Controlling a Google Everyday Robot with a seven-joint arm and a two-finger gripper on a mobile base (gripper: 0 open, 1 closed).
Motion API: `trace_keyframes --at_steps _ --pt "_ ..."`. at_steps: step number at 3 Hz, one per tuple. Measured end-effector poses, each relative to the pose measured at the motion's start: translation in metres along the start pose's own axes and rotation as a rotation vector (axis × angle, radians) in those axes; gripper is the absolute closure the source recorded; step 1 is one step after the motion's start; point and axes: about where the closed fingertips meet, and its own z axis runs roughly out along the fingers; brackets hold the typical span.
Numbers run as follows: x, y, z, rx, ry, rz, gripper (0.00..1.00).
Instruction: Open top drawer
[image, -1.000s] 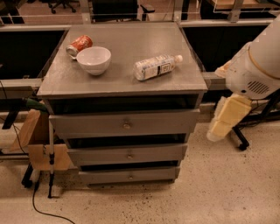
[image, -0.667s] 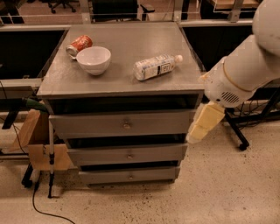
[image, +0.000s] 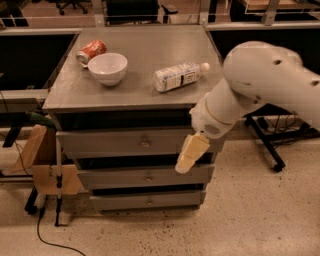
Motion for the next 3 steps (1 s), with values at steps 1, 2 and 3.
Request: trace_keyframes --at_steps 1,2,3 --pt "-0.021 0.0015 0.0481 -0.049 -0.022 -0.012 0.0" --pt "-0.021 0.0015 0.0481 -0.049 -0.022 -0.012 0.0" --pt "-0.0253 0.0041 0.051 -0.05 -0.033 -0.036 0.0"
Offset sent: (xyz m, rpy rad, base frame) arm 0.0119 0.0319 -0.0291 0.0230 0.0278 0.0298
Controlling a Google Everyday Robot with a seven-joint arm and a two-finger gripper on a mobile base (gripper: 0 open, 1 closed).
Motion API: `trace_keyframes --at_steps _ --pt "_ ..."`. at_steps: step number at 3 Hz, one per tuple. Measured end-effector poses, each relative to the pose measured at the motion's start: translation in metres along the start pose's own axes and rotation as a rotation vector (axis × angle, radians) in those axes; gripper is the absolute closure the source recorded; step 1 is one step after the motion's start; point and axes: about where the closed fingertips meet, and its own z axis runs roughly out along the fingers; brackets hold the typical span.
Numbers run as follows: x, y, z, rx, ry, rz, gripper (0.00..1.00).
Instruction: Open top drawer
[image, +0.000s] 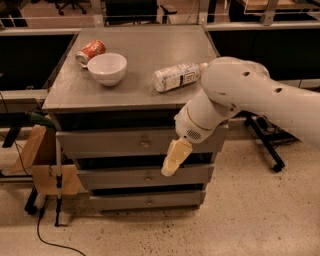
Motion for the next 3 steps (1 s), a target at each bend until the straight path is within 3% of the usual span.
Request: trace_keyframes --at_steps 2,3 --pt "-0.041 -0.012 0.05 -0.036 -0.084 -0.094 0.0" --pt "-0.052 -0.027 0.078 -0.062 -0.119 -0.096 0.0"
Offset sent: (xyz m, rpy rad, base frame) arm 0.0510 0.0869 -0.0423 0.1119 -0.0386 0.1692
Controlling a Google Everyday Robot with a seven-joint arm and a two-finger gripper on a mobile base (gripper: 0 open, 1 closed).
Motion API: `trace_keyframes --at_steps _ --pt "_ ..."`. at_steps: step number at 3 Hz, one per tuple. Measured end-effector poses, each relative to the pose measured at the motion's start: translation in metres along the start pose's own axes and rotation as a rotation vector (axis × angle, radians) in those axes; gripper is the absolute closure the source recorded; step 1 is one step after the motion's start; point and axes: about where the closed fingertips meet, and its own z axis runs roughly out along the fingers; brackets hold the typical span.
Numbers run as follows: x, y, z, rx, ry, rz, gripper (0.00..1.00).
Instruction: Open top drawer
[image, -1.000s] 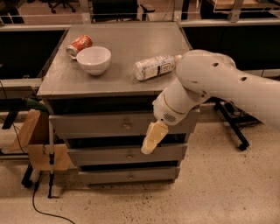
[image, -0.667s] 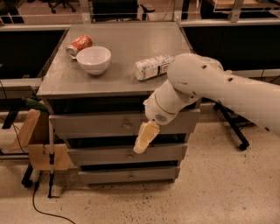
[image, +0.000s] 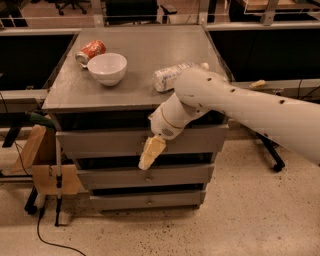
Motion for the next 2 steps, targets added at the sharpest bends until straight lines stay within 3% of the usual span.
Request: trace_keyframes --at_steps 2 --pt "0.022 -0.037 0.045 -0.026 -0.019 0.08 0.0"
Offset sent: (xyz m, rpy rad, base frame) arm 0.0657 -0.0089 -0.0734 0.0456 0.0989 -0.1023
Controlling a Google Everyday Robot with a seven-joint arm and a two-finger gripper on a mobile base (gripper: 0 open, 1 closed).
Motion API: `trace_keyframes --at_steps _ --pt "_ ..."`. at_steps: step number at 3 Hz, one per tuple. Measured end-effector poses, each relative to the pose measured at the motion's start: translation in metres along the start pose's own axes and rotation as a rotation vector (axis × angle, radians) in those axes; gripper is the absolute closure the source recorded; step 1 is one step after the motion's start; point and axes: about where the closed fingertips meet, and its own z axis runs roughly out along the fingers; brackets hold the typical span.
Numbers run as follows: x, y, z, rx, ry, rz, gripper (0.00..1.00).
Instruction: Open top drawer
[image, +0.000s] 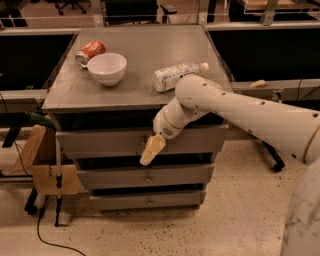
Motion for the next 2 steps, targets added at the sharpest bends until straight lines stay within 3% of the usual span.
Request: trace_keyframes --at_steps 1,2 --pt "0.0147 -0.0106 0.0125 0.005 -0.015 0.035 0.01" --pt "0.0128 -0.0107 0.0093 0.005 -0.016 0.036 0.18"
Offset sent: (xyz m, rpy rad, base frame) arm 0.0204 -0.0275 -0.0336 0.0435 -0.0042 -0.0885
